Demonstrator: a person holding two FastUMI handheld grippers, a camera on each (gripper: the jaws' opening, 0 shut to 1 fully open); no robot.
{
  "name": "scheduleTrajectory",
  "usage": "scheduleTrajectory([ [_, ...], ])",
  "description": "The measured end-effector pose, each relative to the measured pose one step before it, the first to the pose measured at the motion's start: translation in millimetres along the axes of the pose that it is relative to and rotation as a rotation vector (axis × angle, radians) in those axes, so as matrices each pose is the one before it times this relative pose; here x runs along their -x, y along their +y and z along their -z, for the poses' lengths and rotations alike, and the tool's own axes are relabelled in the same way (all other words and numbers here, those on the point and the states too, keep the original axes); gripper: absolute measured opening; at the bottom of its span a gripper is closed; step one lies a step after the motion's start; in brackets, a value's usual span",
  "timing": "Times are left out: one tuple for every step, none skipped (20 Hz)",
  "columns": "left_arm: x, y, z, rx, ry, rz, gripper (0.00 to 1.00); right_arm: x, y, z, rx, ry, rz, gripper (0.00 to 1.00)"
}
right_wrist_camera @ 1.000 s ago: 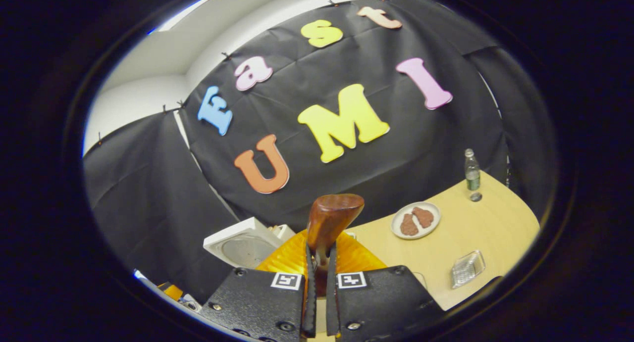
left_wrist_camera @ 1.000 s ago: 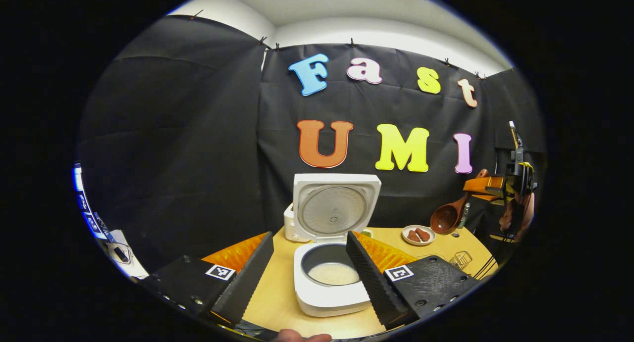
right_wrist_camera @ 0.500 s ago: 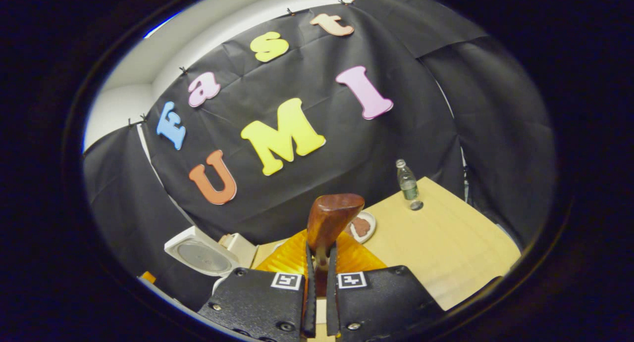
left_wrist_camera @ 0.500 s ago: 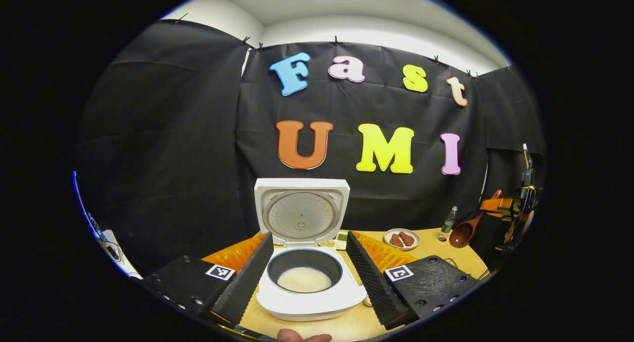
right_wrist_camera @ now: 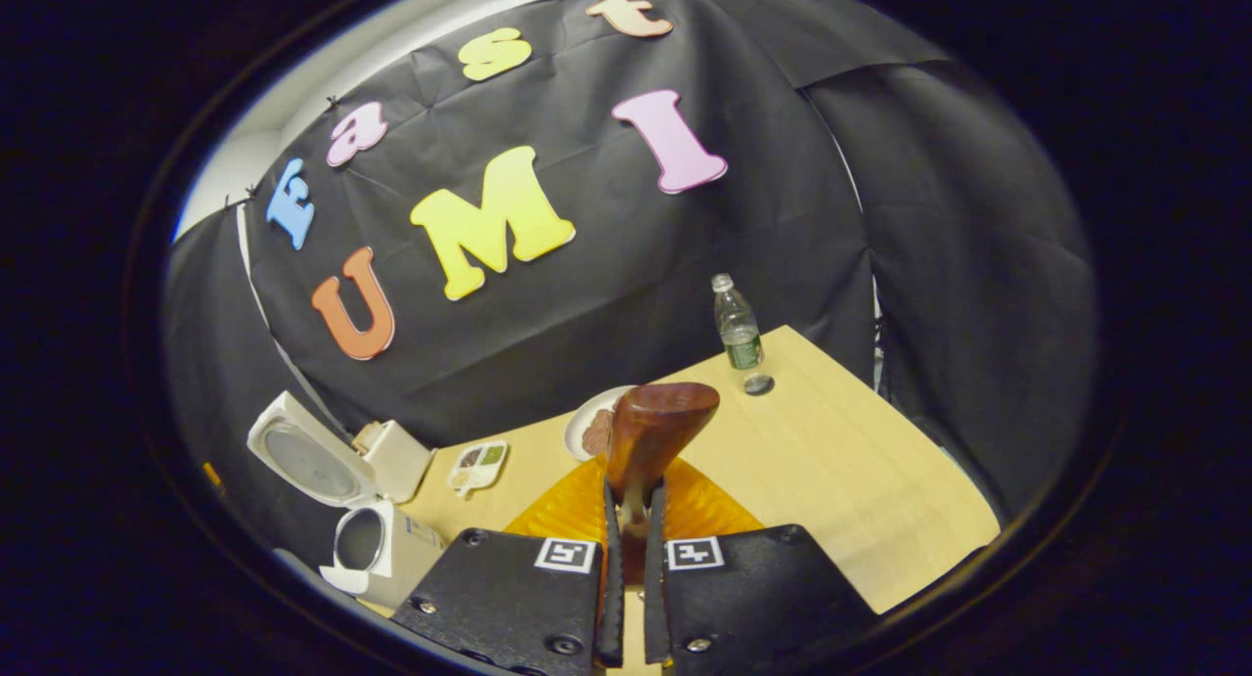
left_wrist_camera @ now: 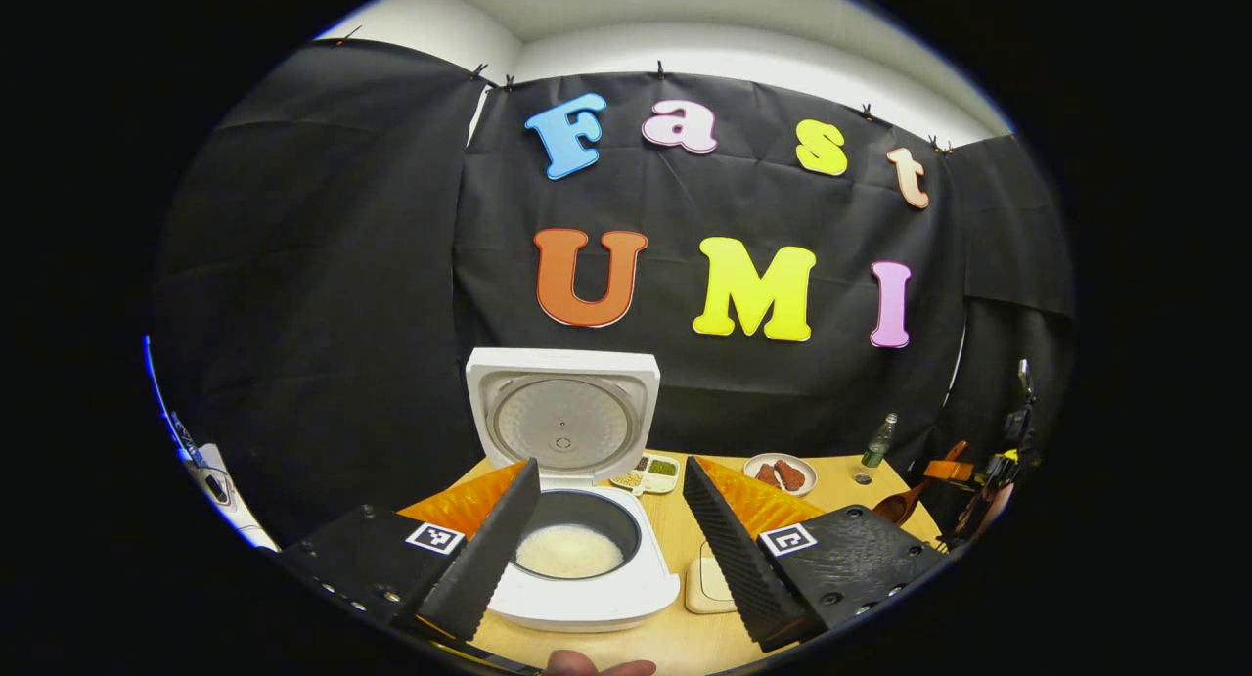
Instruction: Close the left gripper, press the button to open the rice cooker; take a wooden spoon from the chopstick holder with the right hand, scoop a spoonful of rice and pour it into the rice cooker, then put the wooden spoon back into the chopstick holder.
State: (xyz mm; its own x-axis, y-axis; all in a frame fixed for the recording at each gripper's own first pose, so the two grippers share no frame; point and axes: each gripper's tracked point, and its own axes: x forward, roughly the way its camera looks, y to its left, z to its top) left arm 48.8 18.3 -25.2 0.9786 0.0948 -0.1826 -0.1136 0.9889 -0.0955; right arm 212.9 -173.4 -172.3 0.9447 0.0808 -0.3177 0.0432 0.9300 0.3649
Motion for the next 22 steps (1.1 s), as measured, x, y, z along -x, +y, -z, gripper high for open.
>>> scheduleTrajectory([
  [-0.88, -1.54, 0.28, -0.00373, 0.00556, -0.00742, 0.94, -6.69, -5.65, 7.95, 0.00456, 0.01181, 0.00343, 0.13],
  [-0.56, -1.44, 0.40, -0.00494, 0.00483, -0.00686, 0.94, -7.49, -4.36, 9.44, 0.00626, 0.01695, 0.00320, 0.13],
  [0.16, -0.70, -0.49, -0.00748, 0.00475, -0.00902, 0.94, -7.43, -2.41, 8.72, 0.00511, 0.01572, -0.00041, 0.13],
  [-0.48, 0.39, -0.82, -0.00573, 0.00343, -0.01101, 0.94, -6.32, -2.51, 7.88, 0.00346, 0.01337, -0.00143, 0.13],
  [0.72, 1.11, -1.50, -0.00086, 0.00246, -0.00824, 0.94, -6.32, -2.90, 6.94, 0.00540, 0.01041, 0.00072, 0.13],
  [0.01, 0.08, -1.03, 0.00198, 0.00305, -0.00759, 0.94, -7.75, -3.37, 6.18, 0.00732, 0.00854, 0.00509, 0.13],
  [0.38, 0.60, 0.83, 0.00142, 0.00431, -0.00818, 0.94, -6.92, -4.21, 5.58, 0.00955, 0.00412, 0.00812, 0.13],
  [1.20, 0.66, 0.01, -0.00182, 0.00388, -0.00847, 0.94, -3.92, -3.47, 4.25, 0.00540, 0.00242, 0.00490, 0.13],
  [0.19, 1.04, 1.31, -0.00439, 0.00525, -0.00845, 0.94, -3.71, -1.31, 4.63, -0.00286, 0.00850, 0.00063, 0.13],
  [0.63, 0.98, -0.05, -0.00593, 0.00406, -0.00784, 0.94, -4.40, -1.30, 5.73, -0.00179, 0.00732, 0.00172, 0.13],
  [0.53, 1.05, 1.14, -0.00548, 0.00359, -0.00658, 0.94, -3.03, -0.85, 4.18, -0.00051, 0.00418, 0.00126, 0.13],
  [0.89, 0.64, 1.01, -0.00460, 0.00429, -0.00400, 0.94, -0.42, 0.99, 2.34, -0.00184, 0.00021, -0.00535, 0.13],
  [0.57, 1.30, 1.03, -0.00312, 0.00273, -0.00383, 0.94, 0.02, 3.10, -0.27, -0.00748, -0.00325, -0.01101, 0.13],
  [0.12, 0.02, -0.27, -0.00095, 0.00108, -0.00216, 0.94, -0.03, -0.41, -1.55, 0.00066, -0.00749, 0.00094, 0.14],
  [0.64, -0.26, -1.53, 0.00132, -0.00232, 0.00025, 0.94, -2.15, -1.97, -0.56, 0.00036, 0.00024, 0.00593, 0.16],
  [0.18, -0.48, -2.19, 0.00155, -0.00397, 0.00125, 0.94, 1.96, 2.44, 0.96, -0.00223, 0.00286, -0.00877, 0.18],
  [-0.54, -0.49, -0.91, 0.00054, -0.00585, 0.00197, 0.94, 0.84, 1.25, -1.03, 0.00193, -0.00191, -0.00339, 0.20],
  [-0.17, -0.56, -2.14, 0.00091, -0.00512, 0.00253, 0.94, 1.52, 2.00, -1.46, 0.00892, -0.00254, -0.00125, 0.22],
  [-0.72, 0.09, -0.95, 0.00185, -0.00425, 0.00418, 0.94, 1.48, 0.38, -1.39, 0.01241, -0.00237, 0.00182, 0.36],
  [-0.99, -0.44, -0.97, 0.00253, -0.00339, 0.00319, 0.94, 2.53, -2.90, -2.55, 0.01571, -0.00112, 0.01610, 0.46],
  [-0.37, 0.13, -0.81, 0.00325, -0.00413, 0.00388, 0.94, 0.22, -4.02, -1.46, 0.01877, -0.00156, 0.02368, 0.62],
  [-0.10, 0.26, -2.14, 0.00397, -0.00452, 0.00309, 0.94, 2.06, 1.03, -3.15, 0.00363, -0.00354, -0.00388, 0.77],
])
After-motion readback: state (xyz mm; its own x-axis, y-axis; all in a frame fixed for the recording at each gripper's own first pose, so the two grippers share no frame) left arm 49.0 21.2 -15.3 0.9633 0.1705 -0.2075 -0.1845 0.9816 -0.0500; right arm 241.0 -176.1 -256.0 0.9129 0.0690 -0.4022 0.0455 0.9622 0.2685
